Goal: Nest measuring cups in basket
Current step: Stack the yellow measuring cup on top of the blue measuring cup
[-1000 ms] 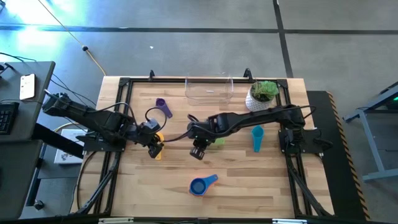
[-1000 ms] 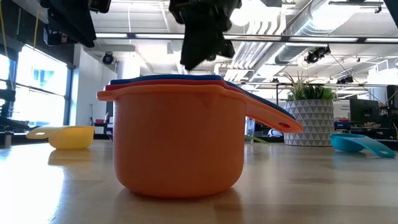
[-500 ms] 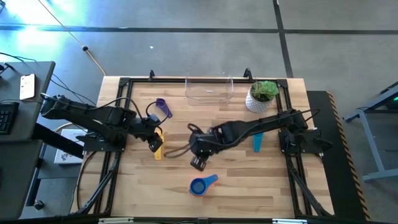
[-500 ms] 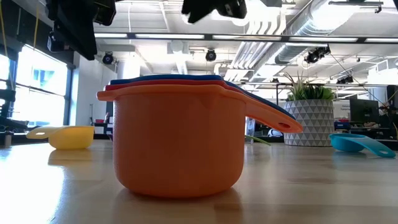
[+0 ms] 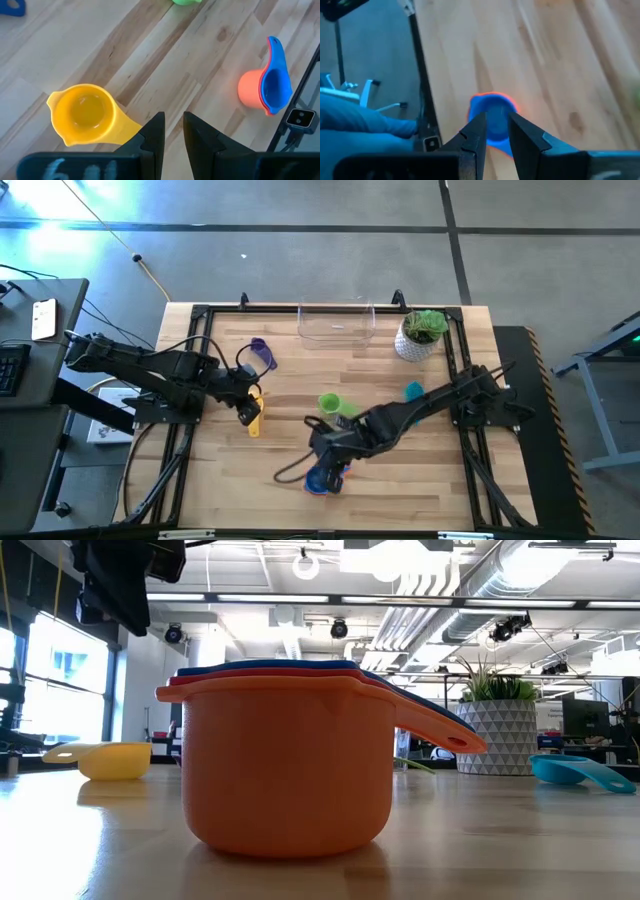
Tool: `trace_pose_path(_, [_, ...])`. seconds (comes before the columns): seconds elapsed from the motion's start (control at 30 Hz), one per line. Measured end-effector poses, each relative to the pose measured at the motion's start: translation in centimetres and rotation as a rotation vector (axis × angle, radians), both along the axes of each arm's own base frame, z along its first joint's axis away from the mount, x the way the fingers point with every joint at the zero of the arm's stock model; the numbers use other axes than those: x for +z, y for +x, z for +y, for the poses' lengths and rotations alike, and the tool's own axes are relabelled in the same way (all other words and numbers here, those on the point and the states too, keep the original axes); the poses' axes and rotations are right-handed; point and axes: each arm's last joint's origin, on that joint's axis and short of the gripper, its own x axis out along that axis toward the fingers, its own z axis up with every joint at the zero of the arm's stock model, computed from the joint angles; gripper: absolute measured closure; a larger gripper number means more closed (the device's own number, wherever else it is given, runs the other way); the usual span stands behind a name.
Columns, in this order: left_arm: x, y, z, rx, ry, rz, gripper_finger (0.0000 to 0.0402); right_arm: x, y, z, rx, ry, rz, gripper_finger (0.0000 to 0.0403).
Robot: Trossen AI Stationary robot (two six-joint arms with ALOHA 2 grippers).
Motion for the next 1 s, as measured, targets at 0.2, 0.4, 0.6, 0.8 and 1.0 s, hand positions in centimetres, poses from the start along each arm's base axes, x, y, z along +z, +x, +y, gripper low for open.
trace_pose_path(0.2, [0.0, 0.0, 0.0, 0.02, -0.012, 0.002, 0.0341, 0.0, -0.5, 1.3, 0.032, 0.003, -0.007, 0.0332])
trace_pose_path(0.4, [0.0, 0.0, 0.1, 0.126, -0.026, 0.0, 0.0341, 0.0, -0.3, 0.8, 0.013, -0.015, -0.016, 0.0332])
trace_pose_path(0.6, [-0.3, -0.6, 0.4, 0.252, 0.011, 0.057, 0.0341, -0.2, 0.2, -1.2, 0.046, -0.12, 0.0, 0.0332])
trace_pose_path(0.8, [-1.1, -1.9, 0.8, 0.436, 0.032, 0.202, 0.0341, -0.7, 0.5, -4.4, 0.11, -0.219, 0.076, 0.0332])
trace_pose_path(1.0, [-1.1, -2.0, 0.9, 0.492, 0.03, 0.203, 0.0341, -0.7, 1.4, -8.0, 0.209, -0.223, 0.08, 0.0332])
